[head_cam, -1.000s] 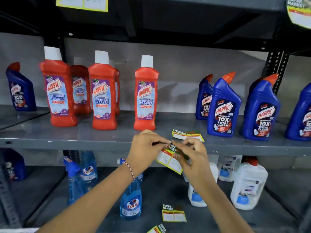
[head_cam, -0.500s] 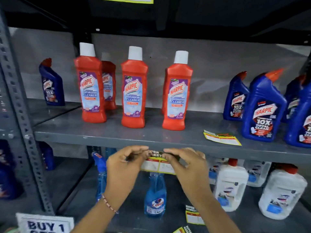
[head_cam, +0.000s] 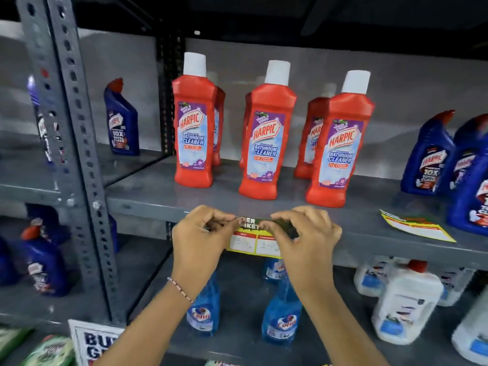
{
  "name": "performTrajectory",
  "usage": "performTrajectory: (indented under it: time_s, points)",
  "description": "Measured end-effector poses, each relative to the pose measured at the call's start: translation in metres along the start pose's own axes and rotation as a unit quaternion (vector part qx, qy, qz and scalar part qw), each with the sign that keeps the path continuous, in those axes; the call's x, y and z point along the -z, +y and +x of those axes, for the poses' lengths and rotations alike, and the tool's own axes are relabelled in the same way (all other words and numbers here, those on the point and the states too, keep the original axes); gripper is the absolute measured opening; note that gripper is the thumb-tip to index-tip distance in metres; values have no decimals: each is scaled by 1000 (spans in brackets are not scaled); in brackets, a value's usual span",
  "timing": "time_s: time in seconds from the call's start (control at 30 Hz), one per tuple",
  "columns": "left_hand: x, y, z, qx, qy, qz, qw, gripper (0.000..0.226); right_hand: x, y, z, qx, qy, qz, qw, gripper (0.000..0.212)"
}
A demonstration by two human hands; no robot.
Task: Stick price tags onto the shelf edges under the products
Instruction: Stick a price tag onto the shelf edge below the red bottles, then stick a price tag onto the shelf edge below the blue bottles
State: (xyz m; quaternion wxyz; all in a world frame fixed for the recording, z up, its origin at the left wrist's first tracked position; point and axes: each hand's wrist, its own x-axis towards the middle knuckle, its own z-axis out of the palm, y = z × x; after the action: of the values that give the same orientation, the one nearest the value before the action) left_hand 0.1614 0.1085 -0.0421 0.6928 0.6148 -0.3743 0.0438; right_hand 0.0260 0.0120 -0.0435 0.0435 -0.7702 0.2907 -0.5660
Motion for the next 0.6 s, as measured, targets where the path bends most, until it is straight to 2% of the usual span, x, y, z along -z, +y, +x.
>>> performTrajectory:
  time_s: [0.1,0.27,0.37,0.43,0.5,0.6]
  points:
    - [2,-3,3,-48,15,31,998,14,8,5,2,-6,3,-13,1000,17]
    - [-6,15,-6,-62,34,50,996,16,31,22,-1,-23,7,-26,999,12]
    - [-32,38,-16,-123,28,43,991,20,56,37,5,-33,14,25,999,13]
    - [-63,53,-21,-115,-32,0,993,22,80,54,13,-35,28,50,998,13]
    - [-101,67,-24,-55,-141,-15,988,21,106,81,24,-45,54,37,997,11]
    - [-164,83,-22,38,-265,2,963,18,140,125,35,-135,23,-1,991,17]
